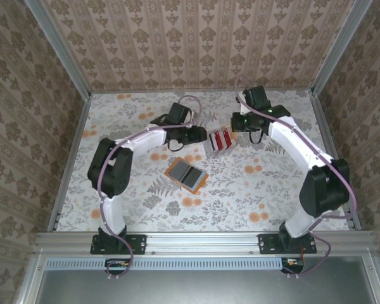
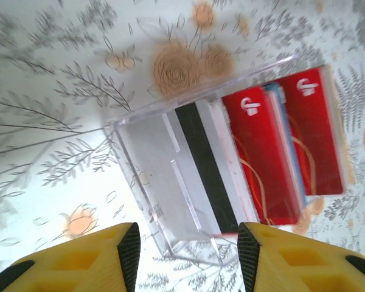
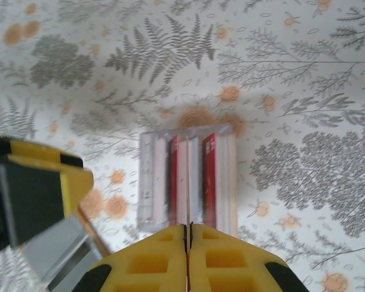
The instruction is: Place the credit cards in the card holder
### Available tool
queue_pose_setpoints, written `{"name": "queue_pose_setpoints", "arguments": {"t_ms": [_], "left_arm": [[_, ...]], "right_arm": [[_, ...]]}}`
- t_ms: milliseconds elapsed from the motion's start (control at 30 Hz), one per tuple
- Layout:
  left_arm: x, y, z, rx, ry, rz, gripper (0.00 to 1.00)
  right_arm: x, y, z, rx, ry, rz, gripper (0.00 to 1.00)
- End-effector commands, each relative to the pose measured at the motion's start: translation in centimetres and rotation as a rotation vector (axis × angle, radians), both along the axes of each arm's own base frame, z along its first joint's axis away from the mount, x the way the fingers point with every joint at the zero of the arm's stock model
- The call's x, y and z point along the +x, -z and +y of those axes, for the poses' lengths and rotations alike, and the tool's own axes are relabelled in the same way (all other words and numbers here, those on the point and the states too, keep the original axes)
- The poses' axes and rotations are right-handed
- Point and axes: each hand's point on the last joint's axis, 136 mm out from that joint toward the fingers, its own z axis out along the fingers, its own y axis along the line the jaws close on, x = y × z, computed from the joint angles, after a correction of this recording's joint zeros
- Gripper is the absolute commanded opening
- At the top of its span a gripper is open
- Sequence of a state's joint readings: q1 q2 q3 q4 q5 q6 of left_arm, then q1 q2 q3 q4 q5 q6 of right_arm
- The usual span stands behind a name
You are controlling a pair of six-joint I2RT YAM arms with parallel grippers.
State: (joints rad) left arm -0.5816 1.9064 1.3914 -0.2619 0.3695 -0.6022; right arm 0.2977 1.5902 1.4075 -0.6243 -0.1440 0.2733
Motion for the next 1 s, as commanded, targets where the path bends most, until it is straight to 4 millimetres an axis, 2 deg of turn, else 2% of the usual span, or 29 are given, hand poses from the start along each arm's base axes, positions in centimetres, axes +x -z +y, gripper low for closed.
{"name": "queue_pose_setpoints", "arguments": {"t_ms": [0,67,167,300,400,667,700,833,967], "left_arm": [[-0.6,0.6,3.6,0.085,-0.032,-0.003,0.49],[-0.8,1.3,5.1,0.107,-0.052,0.006,0.49],[-1.4,2.7,7.3,0.135,-0.081,0.035,0.49],[-2.8,4.1,9.1,0.163,-0.102,0.069,0.48],[-3.8,5.3,10.1,0.191,-0.105,0.096,0.48],[-6.5,7.7,11.8,0.227,-0.13,0.155,0.47],[-6.2,7.9,12.8,0.225,-0.158,0.162,0.46],[-6.8,8.0,13.3,0.227,-0.167,0.167,0.41],[-7.7,8.6,13.8,0.241,-0.169,0.186,0.37]], "right_arm": [[-2.6,-0.4,3.0,0.181,-0.063,0.045,0.07],[-4.1,-0.1,5.8,0.308,-0.115,0.077,0.08],[-6.2,2.0,9.8,0.457,-0.177,0.172,0.08],[-7.6,5.5,13.5,0.57,-0.186,0.28,0.07],[-8.2,7.4,15.6,0.629,-0.165,0.315,0.07],[-8.1,11.7,15.5,0.731,0.017,0.339,0.07],[-8.1,12.1,15.7,0.745,0.026,0.353,0.07],[-8.0,13.5,16.6,0.804,0.054,0.391,0.07],[-8.2,14.7,16.9,0.794,0.074,0.403,0.06]]}}
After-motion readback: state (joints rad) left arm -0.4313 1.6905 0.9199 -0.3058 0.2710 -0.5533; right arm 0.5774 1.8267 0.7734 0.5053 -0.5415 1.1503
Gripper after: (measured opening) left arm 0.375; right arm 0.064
